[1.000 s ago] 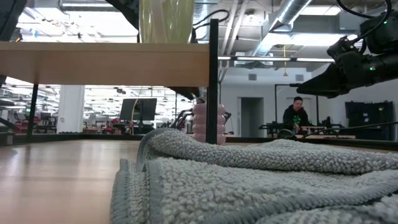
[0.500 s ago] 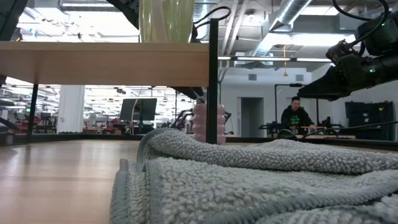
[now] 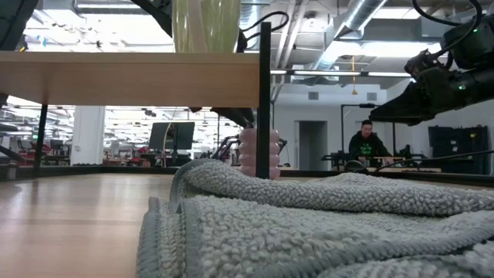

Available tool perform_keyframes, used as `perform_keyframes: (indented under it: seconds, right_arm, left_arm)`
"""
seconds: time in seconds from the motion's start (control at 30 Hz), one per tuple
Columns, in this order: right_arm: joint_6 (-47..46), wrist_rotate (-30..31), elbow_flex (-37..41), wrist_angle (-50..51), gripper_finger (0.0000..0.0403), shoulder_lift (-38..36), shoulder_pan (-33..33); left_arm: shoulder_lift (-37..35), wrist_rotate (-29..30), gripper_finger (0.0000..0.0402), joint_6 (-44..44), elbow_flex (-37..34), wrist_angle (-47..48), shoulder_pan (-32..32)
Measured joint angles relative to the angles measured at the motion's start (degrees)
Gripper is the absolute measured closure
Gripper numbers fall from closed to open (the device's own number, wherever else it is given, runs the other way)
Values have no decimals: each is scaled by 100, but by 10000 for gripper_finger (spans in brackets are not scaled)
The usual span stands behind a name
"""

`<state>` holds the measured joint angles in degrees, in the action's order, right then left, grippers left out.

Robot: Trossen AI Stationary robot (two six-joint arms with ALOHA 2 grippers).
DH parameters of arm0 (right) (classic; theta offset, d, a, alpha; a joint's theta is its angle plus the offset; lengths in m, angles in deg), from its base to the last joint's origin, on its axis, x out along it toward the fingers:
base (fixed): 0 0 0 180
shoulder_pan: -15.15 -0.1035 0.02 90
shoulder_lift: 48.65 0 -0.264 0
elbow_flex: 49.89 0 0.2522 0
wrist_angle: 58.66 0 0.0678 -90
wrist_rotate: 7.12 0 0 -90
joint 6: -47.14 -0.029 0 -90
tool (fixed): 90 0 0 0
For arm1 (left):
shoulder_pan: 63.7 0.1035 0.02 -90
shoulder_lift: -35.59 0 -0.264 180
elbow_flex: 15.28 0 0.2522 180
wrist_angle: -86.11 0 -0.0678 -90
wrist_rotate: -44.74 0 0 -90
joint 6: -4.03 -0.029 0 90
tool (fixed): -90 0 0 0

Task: Stack small to large cups/mugs on shelf
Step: Put the purple mug on the shelf

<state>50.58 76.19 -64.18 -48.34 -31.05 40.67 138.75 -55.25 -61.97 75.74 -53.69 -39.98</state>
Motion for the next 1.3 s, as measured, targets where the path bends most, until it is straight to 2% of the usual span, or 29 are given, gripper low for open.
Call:
perform_keyframes:
  seconds: [0.4,0.93,1.3]
  right_arm:
    - [-44,81,0,2,173,0,0]
    - [-46,81,0,2,173,0,0]
    - [-46,78,0,2,173,1,0]
  left_arm:
    - [143,77,276,-115,-54,368,-15]
    - [214,139,276,-142,-34,217,-54]
    - [213,136,276,223,-31,3,-52]
